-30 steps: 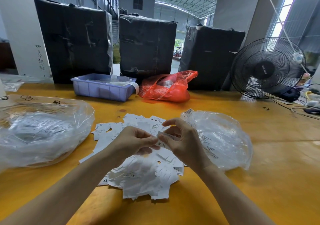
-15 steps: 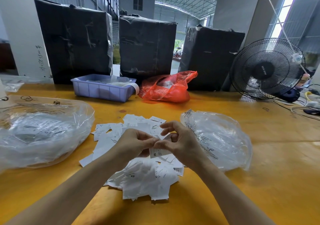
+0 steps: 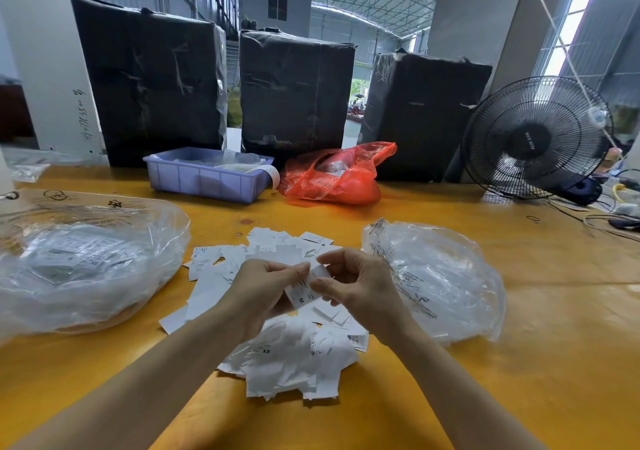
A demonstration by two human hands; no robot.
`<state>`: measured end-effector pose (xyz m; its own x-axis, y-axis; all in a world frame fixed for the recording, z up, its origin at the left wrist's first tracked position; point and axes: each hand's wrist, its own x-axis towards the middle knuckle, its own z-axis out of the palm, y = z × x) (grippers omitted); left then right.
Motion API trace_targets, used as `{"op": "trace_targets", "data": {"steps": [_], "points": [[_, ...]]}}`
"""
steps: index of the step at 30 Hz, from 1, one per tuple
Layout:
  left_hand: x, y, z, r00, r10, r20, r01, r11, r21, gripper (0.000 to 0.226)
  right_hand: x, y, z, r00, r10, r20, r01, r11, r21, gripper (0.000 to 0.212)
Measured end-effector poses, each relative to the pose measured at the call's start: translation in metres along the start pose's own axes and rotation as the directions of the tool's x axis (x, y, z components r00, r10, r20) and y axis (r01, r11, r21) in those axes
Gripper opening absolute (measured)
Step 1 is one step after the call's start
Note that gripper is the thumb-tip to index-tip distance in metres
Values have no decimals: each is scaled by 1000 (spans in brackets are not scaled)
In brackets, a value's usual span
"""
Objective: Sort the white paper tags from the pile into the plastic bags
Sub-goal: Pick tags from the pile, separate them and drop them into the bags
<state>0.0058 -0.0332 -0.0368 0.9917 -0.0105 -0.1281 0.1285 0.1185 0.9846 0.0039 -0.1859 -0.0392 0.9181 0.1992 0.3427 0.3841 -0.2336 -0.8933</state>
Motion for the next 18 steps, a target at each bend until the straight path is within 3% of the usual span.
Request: {"op": "trace_targets", "data": {"steps": [12,14,18], "points": [[1,5,-1,995,-100,-11,99,991,-85,12,2,1,-5,986,164,30,-166,951,261,29],[0,4,0,996,-85,-2,84,994,-68,15,1,1,-4,989,145,20,-145,958,246,34],[1,-1,2,998,-22,-66,22,1000,-5,18,-2,-1,1,997,69,21,-71,996,56,26]]}}
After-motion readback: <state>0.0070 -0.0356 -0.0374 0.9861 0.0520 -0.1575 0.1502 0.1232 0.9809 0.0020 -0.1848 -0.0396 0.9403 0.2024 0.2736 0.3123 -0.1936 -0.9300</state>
